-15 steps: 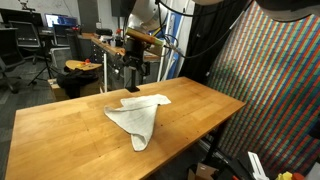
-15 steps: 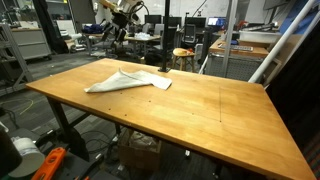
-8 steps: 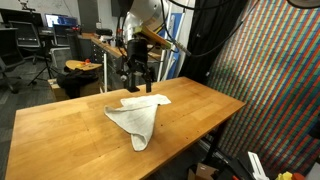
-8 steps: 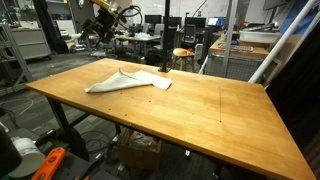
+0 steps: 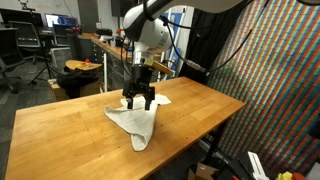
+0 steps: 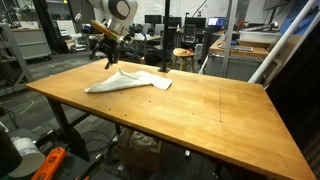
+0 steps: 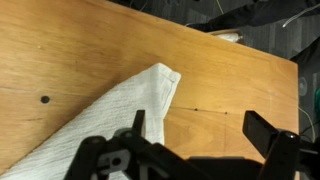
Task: Fold the towel on the table
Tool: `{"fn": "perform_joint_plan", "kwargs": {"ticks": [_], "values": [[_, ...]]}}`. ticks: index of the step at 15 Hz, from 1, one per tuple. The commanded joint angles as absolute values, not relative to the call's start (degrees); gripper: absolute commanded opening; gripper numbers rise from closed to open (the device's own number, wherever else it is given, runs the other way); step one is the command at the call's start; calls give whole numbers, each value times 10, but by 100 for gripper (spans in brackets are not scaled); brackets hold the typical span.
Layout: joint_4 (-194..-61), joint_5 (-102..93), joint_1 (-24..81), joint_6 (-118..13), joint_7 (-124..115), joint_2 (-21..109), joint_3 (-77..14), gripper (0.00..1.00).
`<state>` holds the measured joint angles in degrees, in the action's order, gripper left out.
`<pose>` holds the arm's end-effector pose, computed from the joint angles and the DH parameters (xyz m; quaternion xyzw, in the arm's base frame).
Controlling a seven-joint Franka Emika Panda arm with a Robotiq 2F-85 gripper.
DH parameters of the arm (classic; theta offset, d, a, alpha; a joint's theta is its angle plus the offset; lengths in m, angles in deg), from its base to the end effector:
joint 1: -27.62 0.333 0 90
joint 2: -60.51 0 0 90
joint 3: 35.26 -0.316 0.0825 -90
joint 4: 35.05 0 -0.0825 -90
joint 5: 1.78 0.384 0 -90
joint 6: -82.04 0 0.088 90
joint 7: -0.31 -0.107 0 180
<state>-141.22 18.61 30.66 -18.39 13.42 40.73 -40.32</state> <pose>0.5708 0.1102 0.3155 -0.9536 -0.1085 0.2094 0.1869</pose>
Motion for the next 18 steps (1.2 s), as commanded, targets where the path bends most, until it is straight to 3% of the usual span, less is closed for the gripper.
{"fn": "perform_joint_plan", "kwargs": {"ticks": [1,12,18], "values": [[-1508,193,286,-277,188,465,-401,100],[-1721,238,305,-474,211,577,-429,100],[-1760,290,326,-591,196,567,-440,100]]}}
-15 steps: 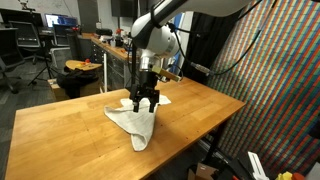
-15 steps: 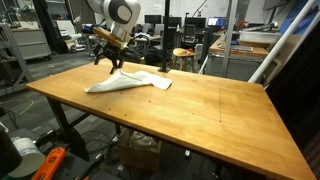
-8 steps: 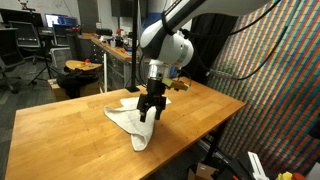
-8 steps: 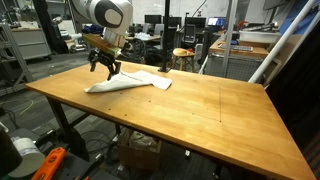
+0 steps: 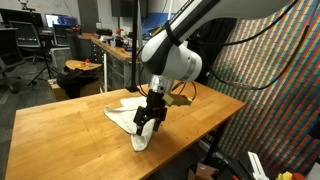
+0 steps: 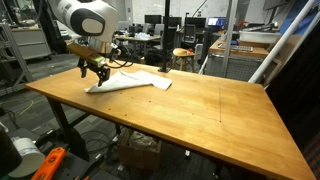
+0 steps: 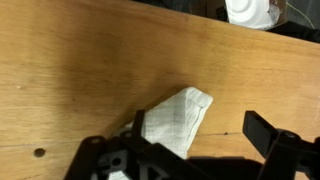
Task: Fold the towel on the table
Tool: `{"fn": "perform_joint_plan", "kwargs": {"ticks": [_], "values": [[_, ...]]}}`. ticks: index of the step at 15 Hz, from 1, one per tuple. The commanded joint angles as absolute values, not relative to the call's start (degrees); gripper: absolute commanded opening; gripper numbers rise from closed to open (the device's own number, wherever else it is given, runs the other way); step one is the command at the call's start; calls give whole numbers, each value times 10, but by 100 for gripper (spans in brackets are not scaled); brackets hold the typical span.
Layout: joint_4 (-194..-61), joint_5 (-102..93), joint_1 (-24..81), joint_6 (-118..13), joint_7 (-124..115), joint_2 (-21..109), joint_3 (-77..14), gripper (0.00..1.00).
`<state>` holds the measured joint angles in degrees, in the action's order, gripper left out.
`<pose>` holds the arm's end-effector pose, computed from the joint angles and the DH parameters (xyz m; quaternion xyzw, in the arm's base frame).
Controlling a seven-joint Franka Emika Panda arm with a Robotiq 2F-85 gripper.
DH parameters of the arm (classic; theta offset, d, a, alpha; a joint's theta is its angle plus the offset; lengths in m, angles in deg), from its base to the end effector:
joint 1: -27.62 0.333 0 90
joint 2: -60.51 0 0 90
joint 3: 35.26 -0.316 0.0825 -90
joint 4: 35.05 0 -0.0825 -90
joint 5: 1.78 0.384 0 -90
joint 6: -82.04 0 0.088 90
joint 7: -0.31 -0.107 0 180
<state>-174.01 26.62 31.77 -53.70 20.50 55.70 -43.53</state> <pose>0.4631 0.1083 0.2630 -0.9797 -0.0917 0.0572 0.1687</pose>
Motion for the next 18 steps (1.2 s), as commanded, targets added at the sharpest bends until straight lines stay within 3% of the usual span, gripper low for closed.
{"fn": "perform_joint_plan", "kwargs": {"ticks": [1,13,14,15,17,18], "values": [[-1758,289,328,-607,186,561,-441,100],[-1772,266,331,-709,173,508,-469,100],[-1774,266,331,-710,175,506,-474,97],[-1773,262,332,-714,172,502,-475,74],[-1771,261,331,-717,171,500,-479,70],[-1770,260,331,-718,169,499,-479,63]]}}
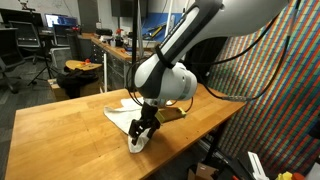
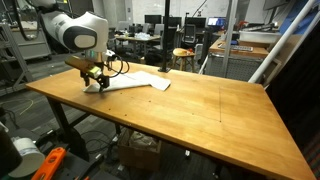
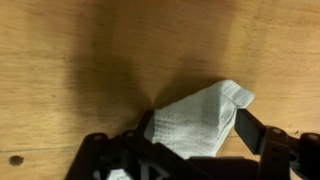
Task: Fold the towel on the table
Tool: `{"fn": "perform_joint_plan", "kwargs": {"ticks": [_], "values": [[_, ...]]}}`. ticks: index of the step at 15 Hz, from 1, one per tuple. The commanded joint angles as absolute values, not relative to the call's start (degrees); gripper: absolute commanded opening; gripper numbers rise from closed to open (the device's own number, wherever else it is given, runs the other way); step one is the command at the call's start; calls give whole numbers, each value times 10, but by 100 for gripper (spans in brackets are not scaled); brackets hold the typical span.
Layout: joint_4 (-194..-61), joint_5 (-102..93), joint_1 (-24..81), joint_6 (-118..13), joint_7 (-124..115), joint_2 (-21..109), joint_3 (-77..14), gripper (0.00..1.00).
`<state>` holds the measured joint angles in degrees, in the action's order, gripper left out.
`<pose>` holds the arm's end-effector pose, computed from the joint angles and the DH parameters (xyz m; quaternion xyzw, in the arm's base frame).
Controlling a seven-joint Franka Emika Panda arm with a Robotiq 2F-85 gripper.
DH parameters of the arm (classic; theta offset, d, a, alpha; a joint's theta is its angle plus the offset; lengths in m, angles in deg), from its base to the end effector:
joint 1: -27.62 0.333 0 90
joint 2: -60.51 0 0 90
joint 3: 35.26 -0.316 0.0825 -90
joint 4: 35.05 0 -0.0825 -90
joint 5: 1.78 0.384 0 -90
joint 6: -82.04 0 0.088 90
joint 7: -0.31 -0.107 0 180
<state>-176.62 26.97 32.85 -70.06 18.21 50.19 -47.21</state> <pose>0.4591 0.1307 0.2224 -0.9876 -0.0808 -0.0006 0.1349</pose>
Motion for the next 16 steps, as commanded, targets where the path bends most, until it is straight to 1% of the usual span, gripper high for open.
{"fn": "perform_joint_plan", "kwargs": {"ticks": [1,3,4,6,7,9,10,11,12,16], "values": [[-1770,258,330,-717,168,500,-479,53],[-1769,250,332,-713,155,501,-476,40],[-1767,248,331,-706,148,501,-475,31],[-1762,236,330,-681,123,504,-470,17],[-1759,222,331,-661,99,511,-464,8],[-1746,183,332,-583,33,530,-449,3],[-1733,166,331,-529,4,541,-444,3],[-1724,149,334,-487,-25,548,-441,6],[-1711,141,334,-442,-43,555,-439,7],[-1631,118,334,-260,-97,578,-431,7]]}}
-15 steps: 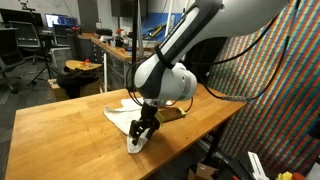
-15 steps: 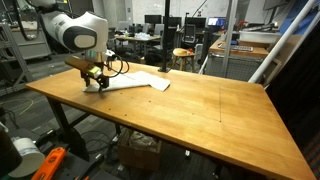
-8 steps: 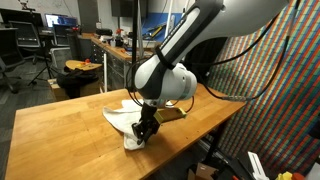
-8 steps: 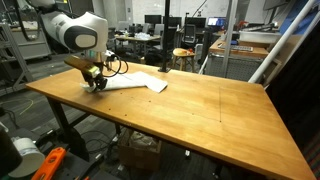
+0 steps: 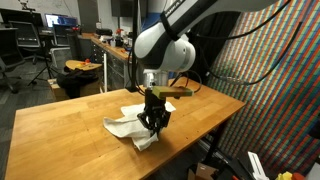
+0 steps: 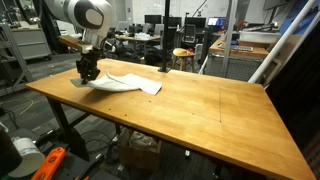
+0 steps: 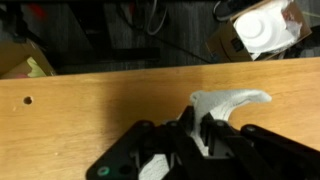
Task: Fold the towel on the table
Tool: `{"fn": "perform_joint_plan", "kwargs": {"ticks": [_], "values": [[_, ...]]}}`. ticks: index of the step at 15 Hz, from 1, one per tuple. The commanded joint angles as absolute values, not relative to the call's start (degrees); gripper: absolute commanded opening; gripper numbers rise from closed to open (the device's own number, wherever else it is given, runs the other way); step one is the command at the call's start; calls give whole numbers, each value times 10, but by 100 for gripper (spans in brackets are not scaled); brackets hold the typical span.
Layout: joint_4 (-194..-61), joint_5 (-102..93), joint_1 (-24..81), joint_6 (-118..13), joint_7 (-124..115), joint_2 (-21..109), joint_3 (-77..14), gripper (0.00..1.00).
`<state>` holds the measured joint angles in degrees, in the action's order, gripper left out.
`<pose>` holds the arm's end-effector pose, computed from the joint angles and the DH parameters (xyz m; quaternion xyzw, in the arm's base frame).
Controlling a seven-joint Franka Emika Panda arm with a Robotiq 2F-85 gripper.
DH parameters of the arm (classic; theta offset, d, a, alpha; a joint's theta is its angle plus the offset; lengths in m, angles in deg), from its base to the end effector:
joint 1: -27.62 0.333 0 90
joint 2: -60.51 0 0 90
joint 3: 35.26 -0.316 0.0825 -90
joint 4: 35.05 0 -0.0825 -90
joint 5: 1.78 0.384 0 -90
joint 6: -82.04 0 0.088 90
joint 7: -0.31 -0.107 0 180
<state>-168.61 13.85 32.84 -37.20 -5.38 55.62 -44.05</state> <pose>0.4574 0.1286 0.2801 -0.9797 0.0134 0.1821 0.0824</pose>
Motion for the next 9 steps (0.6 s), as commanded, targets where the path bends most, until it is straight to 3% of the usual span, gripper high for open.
{"fn": "perform_joint_plan", "kwargs": {"ticks": [1,4,9], "values": [[-1604,116,332,-215,-102,580,-429,7],[-1540,120,325,-173,-104,564,-417,7],[-1471,132,303,-247,-92,515,-382,7]]}}
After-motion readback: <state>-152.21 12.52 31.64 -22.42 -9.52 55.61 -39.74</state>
